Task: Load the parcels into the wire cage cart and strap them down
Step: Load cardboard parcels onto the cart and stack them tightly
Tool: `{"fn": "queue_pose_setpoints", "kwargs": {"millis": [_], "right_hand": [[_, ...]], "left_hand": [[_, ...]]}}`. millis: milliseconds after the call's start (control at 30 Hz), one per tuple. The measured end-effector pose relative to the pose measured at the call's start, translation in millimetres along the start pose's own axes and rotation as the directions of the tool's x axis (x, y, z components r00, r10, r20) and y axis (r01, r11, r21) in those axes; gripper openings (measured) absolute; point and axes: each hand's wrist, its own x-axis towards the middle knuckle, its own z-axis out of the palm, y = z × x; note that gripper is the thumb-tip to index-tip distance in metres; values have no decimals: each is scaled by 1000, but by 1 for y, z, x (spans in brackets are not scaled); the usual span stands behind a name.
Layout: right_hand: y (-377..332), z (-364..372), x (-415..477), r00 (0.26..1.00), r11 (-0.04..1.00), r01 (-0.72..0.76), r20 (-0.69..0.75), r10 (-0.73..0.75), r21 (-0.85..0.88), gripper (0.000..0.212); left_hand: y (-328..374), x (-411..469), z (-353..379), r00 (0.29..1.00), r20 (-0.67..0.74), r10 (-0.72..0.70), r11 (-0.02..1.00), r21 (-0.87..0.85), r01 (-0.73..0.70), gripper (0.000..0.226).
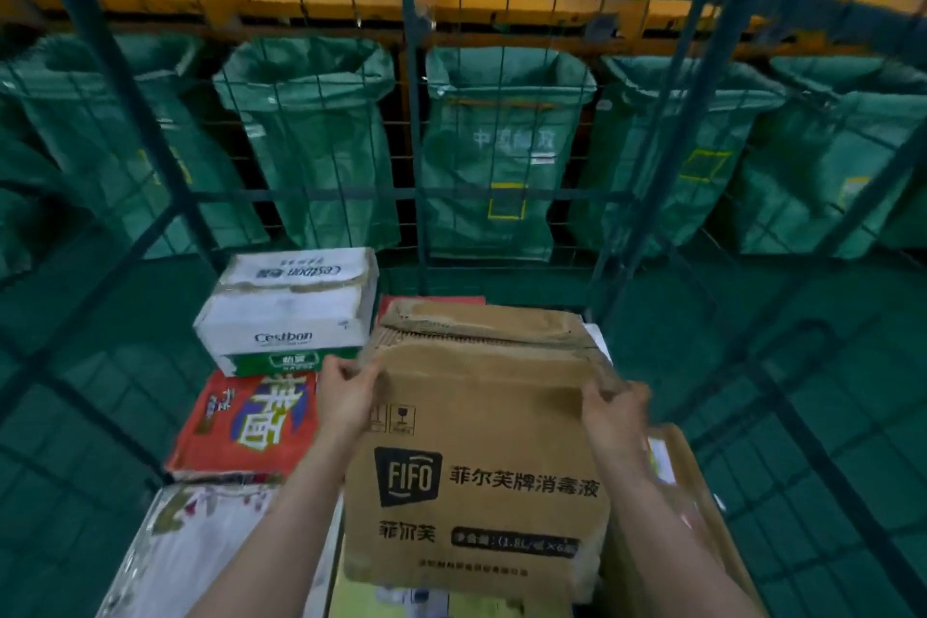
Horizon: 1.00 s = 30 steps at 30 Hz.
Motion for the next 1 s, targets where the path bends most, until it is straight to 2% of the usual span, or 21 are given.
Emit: {"fn": "queue_pose_setpoints", "kwargs": {"millis": [100,267,367,500,567,633,733,900,1000], "right_hand": [[-13,52,49,999,999,37,0,-37,-5,28],[-32,137,126,999,999,53,-9,-53,12,28],[-46,180,169,989,989,146,7,-146,30,35],[-44,234,216,966,966,249,51,-253,70,28],[-25,267,235,958,969,245,149,-246,19,33],[-1,295,253,950,970,239,218,-224,-47,52],[4,309,282,941,956,284,216,-261,-80,58],[-12,311,296,934,964,237,300,-193,-118,48],[-8,312,295,933,969,201,331,-143,-146,40]], "left_hand": [[7,68,21,999,-49,-23,1000,1,24,32],[16,182,63,1000,-21,5,1000,-24,-5,29],[18,239,83,998,-62,31,998,-60,-35,26],[-4,301,104,987,-139,82,991,-89,-95,21],[-25,326,111,989,-127,79,996,-28,-83,21],[-46,343,119,991,-50,126,991,47,-123,24],[-48,364,128,977,-6,213,976,52,-212,30],[-33,386,133,993,-51,105,994,47,-103,26],[-34,381,126,996,-25,81,988,134,-77,25]]}}
